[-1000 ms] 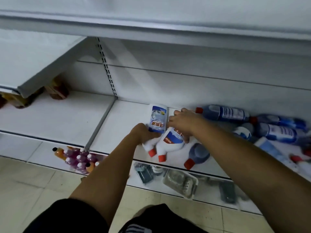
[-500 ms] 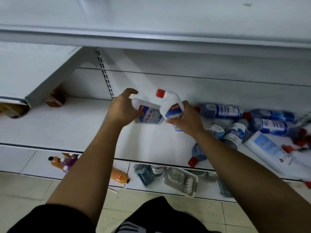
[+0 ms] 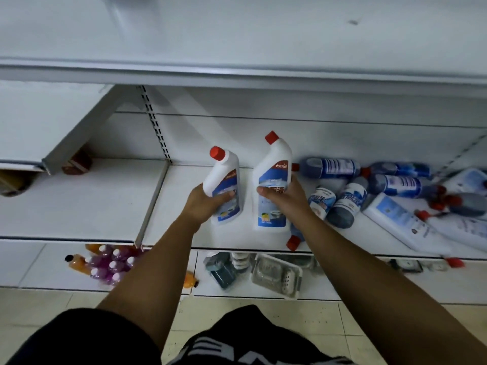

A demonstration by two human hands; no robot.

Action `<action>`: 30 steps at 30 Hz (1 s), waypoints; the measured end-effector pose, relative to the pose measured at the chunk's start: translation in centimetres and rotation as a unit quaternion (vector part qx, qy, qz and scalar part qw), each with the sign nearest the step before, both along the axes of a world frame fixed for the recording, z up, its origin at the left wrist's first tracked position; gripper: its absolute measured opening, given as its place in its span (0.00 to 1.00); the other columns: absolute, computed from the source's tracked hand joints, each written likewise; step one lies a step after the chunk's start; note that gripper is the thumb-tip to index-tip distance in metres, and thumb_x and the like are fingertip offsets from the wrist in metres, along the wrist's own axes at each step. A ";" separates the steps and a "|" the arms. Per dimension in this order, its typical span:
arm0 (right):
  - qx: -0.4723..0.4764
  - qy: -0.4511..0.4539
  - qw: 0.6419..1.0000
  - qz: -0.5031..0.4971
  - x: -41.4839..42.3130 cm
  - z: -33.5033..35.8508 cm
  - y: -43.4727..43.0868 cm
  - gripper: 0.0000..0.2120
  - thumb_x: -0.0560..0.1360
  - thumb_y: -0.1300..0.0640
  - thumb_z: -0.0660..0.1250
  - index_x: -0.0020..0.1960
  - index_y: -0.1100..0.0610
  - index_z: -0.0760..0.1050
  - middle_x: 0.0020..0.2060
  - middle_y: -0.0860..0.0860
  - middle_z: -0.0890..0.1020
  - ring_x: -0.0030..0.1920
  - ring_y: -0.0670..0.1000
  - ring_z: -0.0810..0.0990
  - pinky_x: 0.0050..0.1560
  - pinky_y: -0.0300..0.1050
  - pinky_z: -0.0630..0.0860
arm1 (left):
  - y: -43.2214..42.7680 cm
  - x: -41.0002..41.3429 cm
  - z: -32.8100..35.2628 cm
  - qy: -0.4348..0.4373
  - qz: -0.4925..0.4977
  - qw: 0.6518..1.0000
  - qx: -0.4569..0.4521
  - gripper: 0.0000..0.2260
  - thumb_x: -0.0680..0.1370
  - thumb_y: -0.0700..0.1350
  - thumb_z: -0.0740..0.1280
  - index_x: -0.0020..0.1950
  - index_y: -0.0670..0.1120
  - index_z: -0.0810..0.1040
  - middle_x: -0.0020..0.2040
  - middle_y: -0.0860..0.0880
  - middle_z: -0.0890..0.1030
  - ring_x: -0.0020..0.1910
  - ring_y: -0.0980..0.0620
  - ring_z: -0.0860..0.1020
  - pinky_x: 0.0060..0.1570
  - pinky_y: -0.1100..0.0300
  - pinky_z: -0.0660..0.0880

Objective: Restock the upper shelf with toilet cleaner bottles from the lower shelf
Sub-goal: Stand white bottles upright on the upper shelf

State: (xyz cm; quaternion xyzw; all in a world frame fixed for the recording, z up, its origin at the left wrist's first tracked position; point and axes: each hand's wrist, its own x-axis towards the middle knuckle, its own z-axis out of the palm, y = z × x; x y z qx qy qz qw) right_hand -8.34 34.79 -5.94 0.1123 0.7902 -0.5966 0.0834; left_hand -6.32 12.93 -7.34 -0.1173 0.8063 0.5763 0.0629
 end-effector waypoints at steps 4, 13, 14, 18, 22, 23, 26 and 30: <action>-0.031 0.003 0.999 -0.004 1.3 0.6 0.3 0.28 0.68 0.48 0.77 0.63 0.53 0.70 0.56 0.51 0.81 0.49 0.48 0.81 0.46 0.45 0.78 | 0.7 0.6 1.6 -0.010 0.000 0.999 0.052 0.16 0.73 0.56 0.74 0.56 0.50 0.80 0.49 0.49 0.86 0.46 0.49 0.85 0.49 0.49 0.82; -0.058 0.067 0.996 0.012 6.7 5.6 3.1 0.23 0.69 0.49 0.77 0.59 0.50 0.73 0.48 0.43 0.83 0.45 0.43 0.83 0.43 0.41 0.78 | 4.9 5.7 7.4 0.000 0.015 0.993 0.119 0.11 0.74 0.54 0.73 0.49 0.48 0.81 0.43 0.47 0.87 0.41 0.46 0.86 0.45 0.52 0.81; -0.059 0.071 0.996 0.015 7.6 6.2 3.6 0.22 0.69 0.49 0.77 0.58 0.49 0.73 0.46 0.42 0.82 0.43 0.40 0.83 0.40 0.38 0.77 | 5.4 6.6 8.0 0.006 0.017 0.992 0.124 0.11 0.74 0.54 0.73 0.49 0.47 0.81 0.44 0.46 0.87 0.42 0.45 0.86 0.46 0.51 0.82; -0.068 0.080 0.994 0.036 11.1 8.5 6.1 0.19 0.69 0.49 0.77 0.55 0.49 0.73 0.43 0.42 0.83 0.36 0.36 0.82 0.35 0.33 0.75 | 7.7 10.4 10.2 0.025 0.025 0.988 0.147 0.11 0.74 0.52 0.73 0.50 0.46 0.82 0.45 0.45 0.87 0.43 0.44 0.86 0.49 0.49 0.82; -0.066 0.093 0.993 0.041 14.8 10.7 8.7 0.23 0.67 0.46 0.78 0.57 0.51 0.76 0.47 0.47 0.86 0.43 0.46 0.86 0.44 0.46 0.80 | 10.5 14.3 12.5 0.039 0.031 0.985 0.164 0.13 0.72 0.53 0.75 0.50 0.46 0.81 0.45 0.44 0.87 0.44 0.43 0.85 0.50 0.47 0.81; -0.071 0.097 0.992 0.045 15.8 11.3 9.4 0.22 0.67 0.47 0.78 0.57 0.51 0.76 0.46 0.47 0.86 0.43 0.46 0.86 0.44 0.45 0.81 | 11.2 15.4 13.1 0.043 0.029 0.985 0.166 0.13 0.72 0.52 0.75 0.50 0.45 0.81 0.45 0.44 0.86 0.44 0.43 0.85 0.51 0.47 0.81; -0.090 0.111 0.988 0.054 18.9 13.4 11.8 0.21 0.69 0.50 0.77 0.58 0.54 0.76 0.46 0.49 0.86 0.42 0.47 0.86 0.39 0.41 0.80 | 13.6 18.6 15.1 0.062 0.022 0.982 0.179 0.12 0.73 0.51 0.73 0.51 0.45 0.80 0.46 0.44 0.86 0.44 0.43 0.85 0.49 0.47 0.82; -0.109 0.124 0.985 0.048 22.5 15.9 14.7 0.22 0.69 0.50 0.77 0.58 0.53 0.74 0.47 0.49 0.86 0.43 0.48 0.86 0.41 0.45 0.82 | 16.8 22.5 17.8 0.101 0.014 0.978 0.181 0.11 0.74 0.51 0.73 0.51 0.46 0.79 0.45 0.45 0.87 0.42 0.45 0.86 0.44 0.50 0.82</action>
